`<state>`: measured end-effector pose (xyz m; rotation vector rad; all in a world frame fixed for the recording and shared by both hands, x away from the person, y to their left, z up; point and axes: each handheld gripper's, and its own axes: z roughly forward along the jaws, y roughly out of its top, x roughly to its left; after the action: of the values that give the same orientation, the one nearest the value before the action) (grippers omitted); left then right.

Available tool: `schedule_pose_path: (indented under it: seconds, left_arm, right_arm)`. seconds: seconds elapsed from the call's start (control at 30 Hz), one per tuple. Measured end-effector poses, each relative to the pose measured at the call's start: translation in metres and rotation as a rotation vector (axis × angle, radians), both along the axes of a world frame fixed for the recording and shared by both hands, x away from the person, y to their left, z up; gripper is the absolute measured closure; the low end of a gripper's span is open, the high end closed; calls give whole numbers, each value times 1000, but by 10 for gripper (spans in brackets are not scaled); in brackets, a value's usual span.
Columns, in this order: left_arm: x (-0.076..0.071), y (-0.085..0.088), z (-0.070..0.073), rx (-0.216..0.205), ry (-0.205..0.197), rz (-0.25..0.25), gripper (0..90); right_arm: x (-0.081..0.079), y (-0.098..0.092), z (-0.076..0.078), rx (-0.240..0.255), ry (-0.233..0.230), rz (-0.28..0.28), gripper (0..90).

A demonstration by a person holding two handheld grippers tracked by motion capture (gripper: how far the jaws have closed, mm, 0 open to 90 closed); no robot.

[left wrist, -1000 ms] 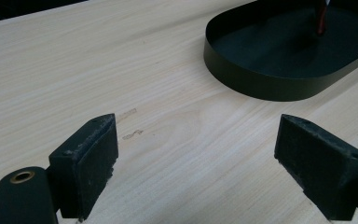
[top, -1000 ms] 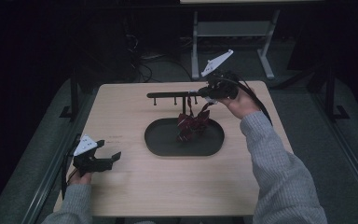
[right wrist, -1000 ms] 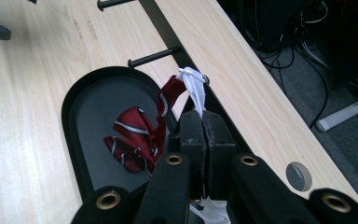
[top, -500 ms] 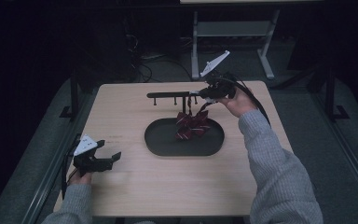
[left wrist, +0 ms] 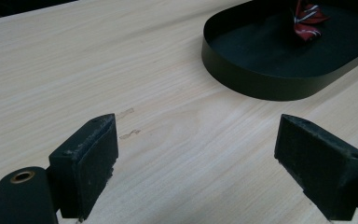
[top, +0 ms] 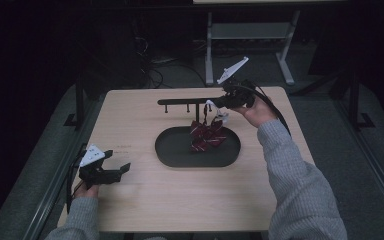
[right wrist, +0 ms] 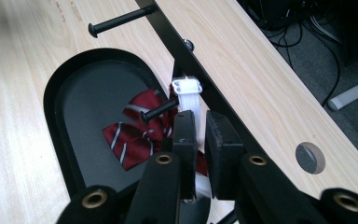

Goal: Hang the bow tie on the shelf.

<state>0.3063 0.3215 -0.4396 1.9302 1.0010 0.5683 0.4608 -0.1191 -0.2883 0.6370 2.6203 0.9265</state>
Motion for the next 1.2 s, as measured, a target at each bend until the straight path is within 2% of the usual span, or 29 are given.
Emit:
schedule_pose_path:
  seconds: [0.3, 0.43, 0.5, 0.6, 0.87, 1.2]
  left_arm:
    - [0, 0, 0, 1, 3, -2, 130]
    - [0, 0, 0, -4, 3, -2, 130]
    - [0, -1, 0, 7, 5, 0, 130]
    - [-1, 0, 0, -4, -7, -3, 130]
    - [-1, -1, 0, -3, -1, -1, 130]
    - [-1, 0, 0, -3, -4, 0, 130]
  right_arm:
    - [-5, 0, 4, 17, 2, 14, 810]
    - [-7, -3, 7, 40, 11, 22, 801]
    - [-8, -5, 8, 49, 20, 23, 793]
    - [-8, -5, 8, 52, 26, 21, 787]
    - [-11, -9, 10, 73, 28, 28, 741]
    - [-14, -16, 11, 98, 54, 20, 701]
